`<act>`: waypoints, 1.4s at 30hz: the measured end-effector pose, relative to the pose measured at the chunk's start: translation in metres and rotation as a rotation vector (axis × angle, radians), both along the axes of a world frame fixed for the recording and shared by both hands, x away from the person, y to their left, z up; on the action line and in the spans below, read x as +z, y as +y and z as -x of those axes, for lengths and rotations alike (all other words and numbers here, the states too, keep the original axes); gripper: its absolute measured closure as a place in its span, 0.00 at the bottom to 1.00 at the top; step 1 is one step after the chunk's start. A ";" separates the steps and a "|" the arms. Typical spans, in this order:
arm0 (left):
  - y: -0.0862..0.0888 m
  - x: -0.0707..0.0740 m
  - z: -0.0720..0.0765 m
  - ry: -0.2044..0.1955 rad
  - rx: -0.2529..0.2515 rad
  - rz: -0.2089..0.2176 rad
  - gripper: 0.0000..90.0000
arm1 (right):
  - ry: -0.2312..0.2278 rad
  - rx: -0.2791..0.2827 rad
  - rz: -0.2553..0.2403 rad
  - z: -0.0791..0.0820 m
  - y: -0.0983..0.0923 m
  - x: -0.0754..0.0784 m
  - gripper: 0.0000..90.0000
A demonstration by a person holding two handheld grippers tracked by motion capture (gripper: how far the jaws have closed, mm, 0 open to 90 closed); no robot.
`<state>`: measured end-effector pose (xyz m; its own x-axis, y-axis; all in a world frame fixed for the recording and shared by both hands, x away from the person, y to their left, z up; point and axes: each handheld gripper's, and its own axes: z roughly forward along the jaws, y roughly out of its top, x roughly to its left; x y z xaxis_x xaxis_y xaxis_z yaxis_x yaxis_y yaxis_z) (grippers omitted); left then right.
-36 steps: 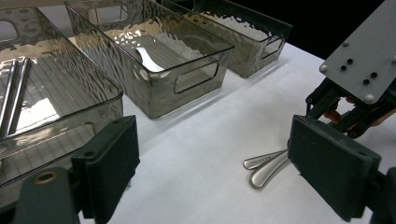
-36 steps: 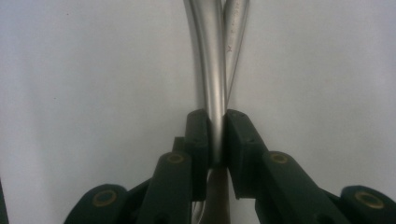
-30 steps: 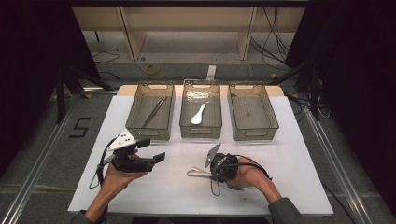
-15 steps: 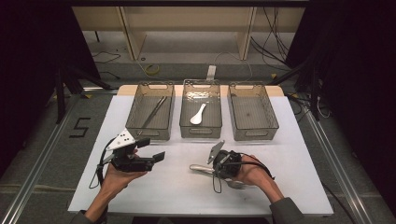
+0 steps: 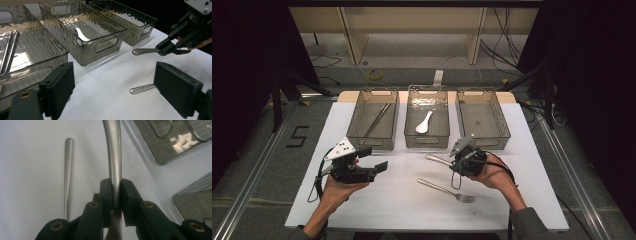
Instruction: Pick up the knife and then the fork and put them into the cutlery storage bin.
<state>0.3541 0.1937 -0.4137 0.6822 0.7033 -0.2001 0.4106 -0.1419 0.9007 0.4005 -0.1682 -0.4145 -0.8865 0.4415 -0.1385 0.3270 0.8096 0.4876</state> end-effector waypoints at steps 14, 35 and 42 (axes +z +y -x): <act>0.008 0.001 -0.002 -0.018 0.040 0.043 0.18 | -0.079 -0.131 -0.085 -0.019 -0.034 0.030 0.90; 0.002 0.002 0.002 -0.054 0.015 0.024 0.18 | -0.095 -0.278 -0.108 -0.077 -0.047 0.049 0.90; 0.002 0.002 0.002 -0.053 0.012 0.027 0.18 | -0.095 -0.314 -0.120 -0.093 -0.049 0.055 0.90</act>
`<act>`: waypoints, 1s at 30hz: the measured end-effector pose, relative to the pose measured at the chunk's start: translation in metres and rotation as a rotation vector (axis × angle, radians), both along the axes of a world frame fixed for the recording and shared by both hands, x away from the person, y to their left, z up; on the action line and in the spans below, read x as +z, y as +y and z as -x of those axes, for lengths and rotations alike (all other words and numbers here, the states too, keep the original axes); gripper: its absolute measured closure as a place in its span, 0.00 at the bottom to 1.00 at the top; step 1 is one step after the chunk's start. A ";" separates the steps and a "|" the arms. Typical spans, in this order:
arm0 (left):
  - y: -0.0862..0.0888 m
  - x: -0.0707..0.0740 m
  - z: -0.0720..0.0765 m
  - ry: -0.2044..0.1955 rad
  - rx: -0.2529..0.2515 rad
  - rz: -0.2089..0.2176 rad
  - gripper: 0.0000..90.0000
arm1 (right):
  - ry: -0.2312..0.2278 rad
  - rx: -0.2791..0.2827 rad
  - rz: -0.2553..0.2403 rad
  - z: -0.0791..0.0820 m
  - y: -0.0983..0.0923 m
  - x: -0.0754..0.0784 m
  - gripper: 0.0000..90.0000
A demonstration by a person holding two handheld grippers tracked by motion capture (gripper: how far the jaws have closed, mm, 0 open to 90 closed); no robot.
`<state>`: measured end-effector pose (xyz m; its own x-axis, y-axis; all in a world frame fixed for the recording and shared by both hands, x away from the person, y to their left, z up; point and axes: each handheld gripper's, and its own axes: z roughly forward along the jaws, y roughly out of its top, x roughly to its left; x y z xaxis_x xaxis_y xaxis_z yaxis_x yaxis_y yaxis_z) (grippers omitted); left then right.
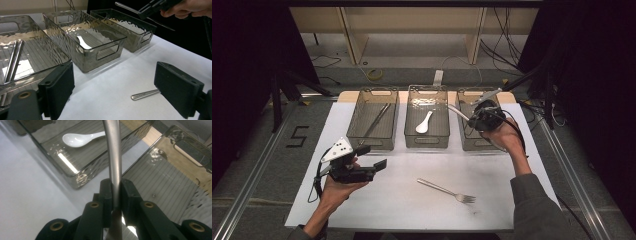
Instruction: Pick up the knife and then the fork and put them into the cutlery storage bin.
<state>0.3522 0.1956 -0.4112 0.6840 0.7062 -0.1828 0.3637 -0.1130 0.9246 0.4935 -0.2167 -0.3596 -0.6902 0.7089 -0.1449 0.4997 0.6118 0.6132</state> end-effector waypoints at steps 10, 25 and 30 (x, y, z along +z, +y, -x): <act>0.000 0.000 0.000 0.001 -0.002 0.003 0.17 | 0.016 -0.048 0.000 -0.022 -0.002 -0.001 0.90; -0.001 0.000 0.000 0.002 -0.006 0.001 0.17 | 0.034 -0.093 0.003 -0.047 0.002 -0.001 0.90; 0.000 0.000 0.000 -0.001 -0.007 0.003 0.17 | 0.046 -0.114 0.004 -0.054 0.000 -0.006 0.90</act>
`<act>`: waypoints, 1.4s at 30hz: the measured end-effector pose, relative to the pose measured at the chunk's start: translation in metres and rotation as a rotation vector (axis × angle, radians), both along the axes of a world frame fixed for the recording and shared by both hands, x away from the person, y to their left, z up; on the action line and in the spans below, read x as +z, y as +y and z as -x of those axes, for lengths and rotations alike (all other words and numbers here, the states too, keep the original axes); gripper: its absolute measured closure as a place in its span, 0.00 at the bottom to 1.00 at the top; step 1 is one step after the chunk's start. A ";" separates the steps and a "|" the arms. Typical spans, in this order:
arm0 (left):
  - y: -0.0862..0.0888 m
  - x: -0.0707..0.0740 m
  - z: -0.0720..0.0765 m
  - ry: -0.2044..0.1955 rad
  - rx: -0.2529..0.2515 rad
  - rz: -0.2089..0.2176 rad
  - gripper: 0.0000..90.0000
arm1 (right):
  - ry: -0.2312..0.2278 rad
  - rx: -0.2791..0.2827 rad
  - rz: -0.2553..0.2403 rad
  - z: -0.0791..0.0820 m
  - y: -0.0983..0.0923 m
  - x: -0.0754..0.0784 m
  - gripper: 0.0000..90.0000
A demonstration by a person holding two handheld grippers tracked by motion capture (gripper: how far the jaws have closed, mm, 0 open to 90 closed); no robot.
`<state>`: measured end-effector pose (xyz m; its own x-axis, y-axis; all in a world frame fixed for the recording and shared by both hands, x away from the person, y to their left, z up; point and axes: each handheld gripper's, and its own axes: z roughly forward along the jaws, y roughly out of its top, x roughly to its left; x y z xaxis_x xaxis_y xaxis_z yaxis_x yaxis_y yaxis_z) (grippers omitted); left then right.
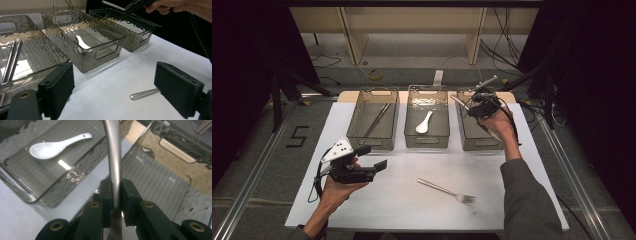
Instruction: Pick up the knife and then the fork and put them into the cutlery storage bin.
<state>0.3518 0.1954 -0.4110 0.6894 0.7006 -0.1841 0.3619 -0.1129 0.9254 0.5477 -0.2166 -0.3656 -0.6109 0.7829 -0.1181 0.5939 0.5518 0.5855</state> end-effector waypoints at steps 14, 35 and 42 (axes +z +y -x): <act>0.000 0.000 0.000 -0.002 0.002 0.001 0.17 | 0.018 -0.038 0.007 -0.012 -0.002 -0.006 0.90; 0.000 0.001 0.001 -0.008 0.000 0.002 0.18 | 0.040 -0.119 0.036 -0.037 -0.007 -0.014 0.90; 0.001 0.001 0.002 -0.005 0.002 0.006 0.18 | 0.027 -0.153 0.053 -0.042 -0.009 -0.016 0.90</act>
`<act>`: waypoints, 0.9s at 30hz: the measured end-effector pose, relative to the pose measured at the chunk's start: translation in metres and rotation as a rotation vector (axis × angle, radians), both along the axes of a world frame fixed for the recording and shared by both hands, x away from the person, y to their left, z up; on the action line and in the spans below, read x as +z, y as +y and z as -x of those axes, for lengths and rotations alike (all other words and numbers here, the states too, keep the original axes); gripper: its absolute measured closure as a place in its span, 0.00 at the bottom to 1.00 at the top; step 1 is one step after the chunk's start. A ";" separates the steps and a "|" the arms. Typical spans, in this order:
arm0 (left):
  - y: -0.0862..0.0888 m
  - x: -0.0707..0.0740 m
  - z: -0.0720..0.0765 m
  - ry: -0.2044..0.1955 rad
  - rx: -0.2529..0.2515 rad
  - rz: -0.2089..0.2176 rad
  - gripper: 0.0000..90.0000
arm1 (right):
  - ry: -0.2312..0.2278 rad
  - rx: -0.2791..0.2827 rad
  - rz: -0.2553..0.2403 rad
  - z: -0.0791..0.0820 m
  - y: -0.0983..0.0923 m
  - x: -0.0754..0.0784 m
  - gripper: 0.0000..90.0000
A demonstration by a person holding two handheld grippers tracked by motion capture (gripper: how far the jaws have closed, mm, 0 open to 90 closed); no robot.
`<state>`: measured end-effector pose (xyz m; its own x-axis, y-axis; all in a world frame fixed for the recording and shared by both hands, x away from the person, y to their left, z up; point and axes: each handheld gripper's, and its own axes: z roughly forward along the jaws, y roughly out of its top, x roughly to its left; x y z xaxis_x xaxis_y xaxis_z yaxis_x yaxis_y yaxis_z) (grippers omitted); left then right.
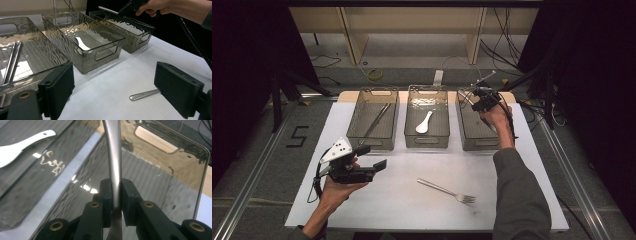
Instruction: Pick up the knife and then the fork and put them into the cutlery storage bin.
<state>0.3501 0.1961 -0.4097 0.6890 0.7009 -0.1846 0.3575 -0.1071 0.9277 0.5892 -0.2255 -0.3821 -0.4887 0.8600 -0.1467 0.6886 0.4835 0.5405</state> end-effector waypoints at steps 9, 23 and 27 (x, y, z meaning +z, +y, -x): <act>-0.001 0.000 0.000 0.004 -0.003 0.000 0.18 | -0.029 -0.065 -0.008 -0.005 -0.003 -0.003 0.77; -0.001 0.000 0.001 -0.003 0.003 -0.003 0.18 | -0.008 0.111 -0.117 0.033 0.013 0.025 0.46; -0.001 0.000 0.001 0.001 0.004 -0.001 0.18 | -0.008 0.180 -0.141 0.055 0.019 0.034 0.42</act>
<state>0.3491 0.1952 -0.4100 0.6860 0.7039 -0.1840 0.3584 -0.1069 0.9274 0.5346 -0.2065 -0.3479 -0.6352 0.7715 -0.0359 0.5937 0.5175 0.6161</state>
